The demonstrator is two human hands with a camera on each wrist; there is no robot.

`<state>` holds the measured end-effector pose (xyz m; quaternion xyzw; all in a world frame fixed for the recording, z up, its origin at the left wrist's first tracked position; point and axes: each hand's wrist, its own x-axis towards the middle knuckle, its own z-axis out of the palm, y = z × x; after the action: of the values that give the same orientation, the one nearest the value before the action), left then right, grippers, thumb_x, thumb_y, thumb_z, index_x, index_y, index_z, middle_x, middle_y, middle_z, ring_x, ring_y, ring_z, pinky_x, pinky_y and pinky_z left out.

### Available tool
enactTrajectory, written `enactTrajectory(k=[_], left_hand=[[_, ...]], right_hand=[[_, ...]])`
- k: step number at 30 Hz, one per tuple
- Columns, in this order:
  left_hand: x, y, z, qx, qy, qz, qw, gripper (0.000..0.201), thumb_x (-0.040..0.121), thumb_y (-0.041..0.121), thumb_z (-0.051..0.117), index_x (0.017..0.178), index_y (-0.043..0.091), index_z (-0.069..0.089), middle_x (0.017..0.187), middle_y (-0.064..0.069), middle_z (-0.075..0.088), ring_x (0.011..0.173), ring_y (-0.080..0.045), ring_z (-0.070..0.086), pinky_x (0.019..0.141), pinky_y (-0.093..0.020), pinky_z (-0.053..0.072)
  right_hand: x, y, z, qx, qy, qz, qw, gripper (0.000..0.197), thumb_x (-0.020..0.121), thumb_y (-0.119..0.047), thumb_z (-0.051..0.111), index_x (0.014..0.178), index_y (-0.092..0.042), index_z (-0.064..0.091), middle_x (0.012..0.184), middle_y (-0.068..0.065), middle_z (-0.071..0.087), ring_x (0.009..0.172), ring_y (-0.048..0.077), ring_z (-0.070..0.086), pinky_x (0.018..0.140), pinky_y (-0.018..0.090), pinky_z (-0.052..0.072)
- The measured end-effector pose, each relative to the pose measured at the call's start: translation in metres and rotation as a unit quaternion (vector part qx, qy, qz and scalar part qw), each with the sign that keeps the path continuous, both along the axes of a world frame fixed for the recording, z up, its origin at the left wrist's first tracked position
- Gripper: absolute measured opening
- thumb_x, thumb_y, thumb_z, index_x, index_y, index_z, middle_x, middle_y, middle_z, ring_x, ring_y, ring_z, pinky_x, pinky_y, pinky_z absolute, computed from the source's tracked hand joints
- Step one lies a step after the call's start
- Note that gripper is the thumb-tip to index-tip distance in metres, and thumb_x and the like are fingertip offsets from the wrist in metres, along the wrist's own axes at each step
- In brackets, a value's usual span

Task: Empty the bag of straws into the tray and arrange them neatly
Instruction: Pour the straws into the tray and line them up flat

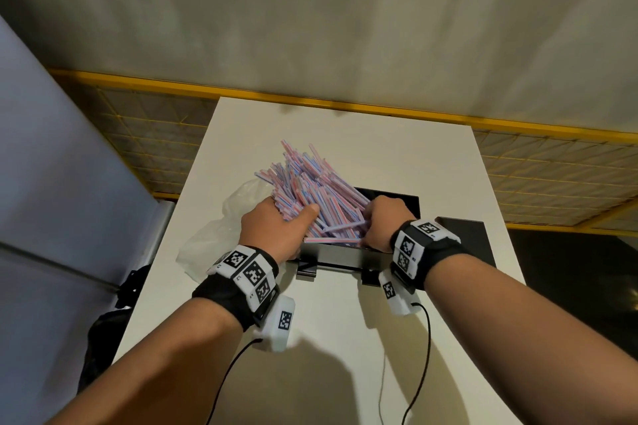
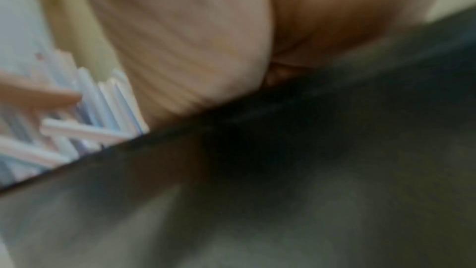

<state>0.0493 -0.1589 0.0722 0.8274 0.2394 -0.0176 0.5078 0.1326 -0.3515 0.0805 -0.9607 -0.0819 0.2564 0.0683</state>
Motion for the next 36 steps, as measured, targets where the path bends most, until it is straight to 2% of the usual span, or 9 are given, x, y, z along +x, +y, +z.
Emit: enactTrajectory(k=[4, 7, 11, 16, 20, 22, 26, 31, 36], left_hand=[[0.000, 0.001, 0.003, -0.006, 0.004, 0.000, 1.000, 0.046, 0.077, 0.065, 0.070, 0.095, 0.023, 0.067, 0.079, 0.002, 0.075, 0.076, -0.026, 0.074, 0.079, -0.045, 0.062], [-0.002, 0.002, 0.013, -0.036, 0.022, 0.001, 0.999, 0.061, 0.080, 0.074, 0.062, 0.099, 0.016, 0.064, 0.071, -0.005, 0.075, 0.064, -0.025, 0.074, 0.074, -0.045, 0.063], [-0.003, 0.000, 0.028, -0.098, 0.040, 0.022, 0.994, 0.073, 0.082, 0.080, 0.049, 0.105, 0.011, 0.059, 0.077, -0.007, 0.072, 0.059, -0.026, 0.074, 0.070, -0.043, 0.064], [-0.010, -0.001, 0.036, -0.130, 0.041, 0.031, 0.990, 0.098, 0.062, 0.096, 0.038, 0.112, 0.014, 0.060, 0.083, -0.010, 0.074, 0.059, -0.023, 0.074, 0.069, -0.041, 0.064], [-0.013, -0.001, 0.027, -0.084, 0.020, 0.003, 0.996, 0.060, 0.069, 0.080, 0.067, 0.093, 0.026, 0.054, 0.084, -0.005, 0.074, 0.065, -0.025, 0.075, 0.073, -0.045, 0.063], [-0.011, 0.001, 0.017, -0.036, 0.021, -0.016, 0.999, 0.062, 0.059, 0.077, 0.075, 0.090, 0.026, 0.063, 0.078, 0.002, 0.075, 0.070, -0.021, 0.075, 0.075, -0.043, 0.063], [-0.008, 0.004, 0.008, -0.011, 0.017, -0.016, 1.000, 0.048, 0.064, 0.064, 0.082, 0.087, 0.024, 0.070, 0.076, 0.006, 0.075, 0.074, -0.017, 0.074, 0.075, -0.041, 0.063], [-0.009, 0.004, 0.004, 0.003, 0.007, -0.019, 1.000, 0.038, 0.070, 0.059, 0.082, 0.086, 0.027, 0.069, 0.076, 0.008, 0.075, 0.076, -0.016, 0.074, 0.078, -0.041, 0.063], [-0.011, 0.003, 0.007, 0.010, -0.004, -0.020, 1.000, 0.031, 0.074, 0.054, 0.082, 0.079, 0.030, 0.063, 0.073, 0.009, 0.073, 0.077, -0.017, 0.074, 0.080, -0.040, 0.062]], right_hand=[[0.000, 0.003, 0.001, -0.007, -0.044, 0.021, 0.999, 0.011, 0.076, -0.024, 0.073, 0.076, -0.016, 0.066, 0.074, 0.005, 0.061, 0.074, 0.028, 0.064, 0.061, 0.028, 0.049], [0.002, -0.001, 0.012, 0.014, -0.071, 0.027, 0.997, 0.012, 0.083, -0.028, 0.067, 0.077, -0.018, 0.069, 0.074, 0.005, 0.060, 0.074, 0.030, 0.062, 0.062, 0.029, 0.049], [0.009, -0.005, 0.024, 0.074, -0.105, 0.021, 0.991, 0.016, 0.081, -0.030, 0.069, 0.079, -0.016, 0.076, 0.067, 0.006, 0.065, 0.065, 0.029, 0.061, 0.059, 0.031, 0.053], [0.012, -0.013, 0.027, 0.112, -0.096, -0.001, 0.989, 0.029, 0.084, -0.033, 0.073, 0.070, -0.008, 0.073, 0.055, 0.008, 0.056, 0.056, 0.027, 0.048, 0.049, 0.027, 0.035], [0.014, -0.014, 0.020, 0.101, -0.089, 0.004, 0.991, 0.022, 0.086, -0.030, 0.075, 0.072, -0.013, 0.075, 0.057, 0.006, 0.059, 0.058, 0.027, 0.055, 0.052, 0.028, 0.041], [0.014, -0.012, 0.018, 0.097, -0.085, 0.012, 0.992, 0.022, 0.084, -0.028, 0.076, 0.073, -0.009, 0.072, 0.062, 0.011, 0.063, 0.066, 0.031, 0.060, 0.059, 0.033, 0.048], [0.011, -0.007, 0.017, 0.103, -0.079, 0.026, 0.991, 0.022, 0.084, -0.028, 0.076, 0.074, -0.009, 0.072, 0.066, 0.010, 0.066, 0.070, 0.030, 0.061, 0.065, 0.035, 0.052], [0.010, -0.012, 0.014, 0.106, -0.073, -0.076, 0.989, 0.032, 0.080, -0.040, 0.081, 0.066, -0.017, 0.064, 0.075, 0.007, 0.067, 0.073, 0.027, 0.064, 0.064, 0.029, 0.046], [0.009, -0.004, 0.016, 0.046, -0.058, -0.103, 0.992, 0.039, 0.077, -0.042, 0.084, 0.082, -0.007, 0.068, 0.081, 0.011, 0.068, 0.072, 0.026, 0.064, 0.064, 0.031, 0.053]])
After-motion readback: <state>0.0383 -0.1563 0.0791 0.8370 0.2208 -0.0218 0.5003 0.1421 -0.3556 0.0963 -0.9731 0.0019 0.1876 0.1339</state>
